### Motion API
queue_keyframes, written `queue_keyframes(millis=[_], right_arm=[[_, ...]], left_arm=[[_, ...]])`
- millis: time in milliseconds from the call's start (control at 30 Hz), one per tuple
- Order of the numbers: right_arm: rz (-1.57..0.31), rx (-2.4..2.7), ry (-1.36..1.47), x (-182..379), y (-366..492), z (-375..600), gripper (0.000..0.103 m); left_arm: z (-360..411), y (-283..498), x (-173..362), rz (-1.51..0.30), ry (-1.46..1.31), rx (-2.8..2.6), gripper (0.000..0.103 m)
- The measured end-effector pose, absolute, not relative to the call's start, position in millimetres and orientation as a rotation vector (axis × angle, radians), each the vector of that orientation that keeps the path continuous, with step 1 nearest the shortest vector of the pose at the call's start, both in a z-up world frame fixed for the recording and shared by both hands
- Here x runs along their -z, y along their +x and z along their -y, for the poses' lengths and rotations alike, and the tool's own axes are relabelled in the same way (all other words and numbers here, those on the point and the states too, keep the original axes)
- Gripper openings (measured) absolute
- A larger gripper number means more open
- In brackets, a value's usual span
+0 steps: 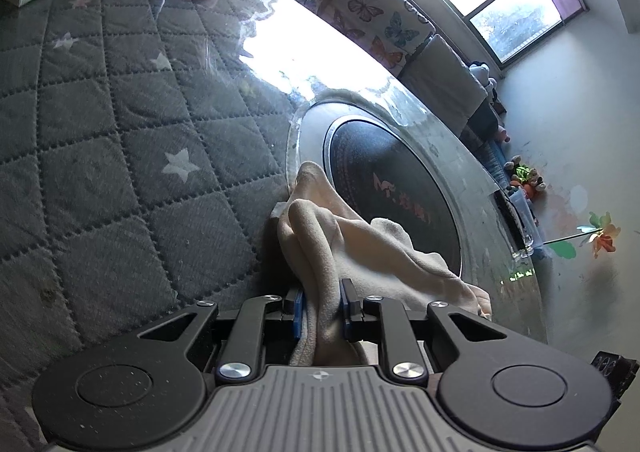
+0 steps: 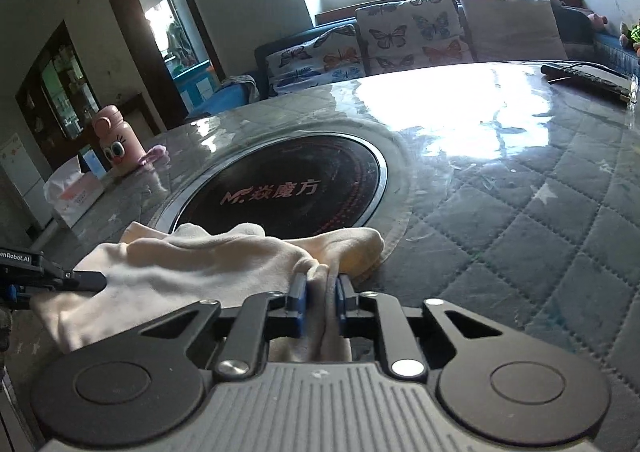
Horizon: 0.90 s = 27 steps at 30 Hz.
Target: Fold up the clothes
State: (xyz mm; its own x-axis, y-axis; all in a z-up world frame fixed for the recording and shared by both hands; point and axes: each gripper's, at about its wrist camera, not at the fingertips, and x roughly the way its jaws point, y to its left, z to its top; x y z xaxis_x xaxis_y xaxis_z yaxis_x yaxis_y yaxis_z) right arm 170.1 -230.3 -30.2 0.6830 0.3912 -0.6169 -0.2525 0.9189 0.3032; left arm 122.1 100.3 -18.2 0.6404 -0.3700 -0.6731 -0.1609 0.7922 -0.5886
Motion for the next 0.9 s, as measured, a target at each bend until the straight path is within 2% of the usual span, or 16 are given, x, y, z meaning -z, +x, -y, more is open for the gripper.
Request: queue_keyframes(millis=[167,500,900], right_arm=[[-0.693,-0.374,0.22,17.9,163.9,231.1,0.01],[-0.601,-0.438,0.161,-25.1,160.5,210.2,0.01],[-0.556,-0.555,0.092,-68.9,197.5,143.5,0.01]], left_arm=[[-91.3,119.9,0.9,-0.828,-0.58,0.132,0.014],[-85.2,117.9,-25.3,-0.744,-0.525,0.158,0.012],[-148.4,108.4,-52.4,-0.642,-0.557,0.043,0.012]])
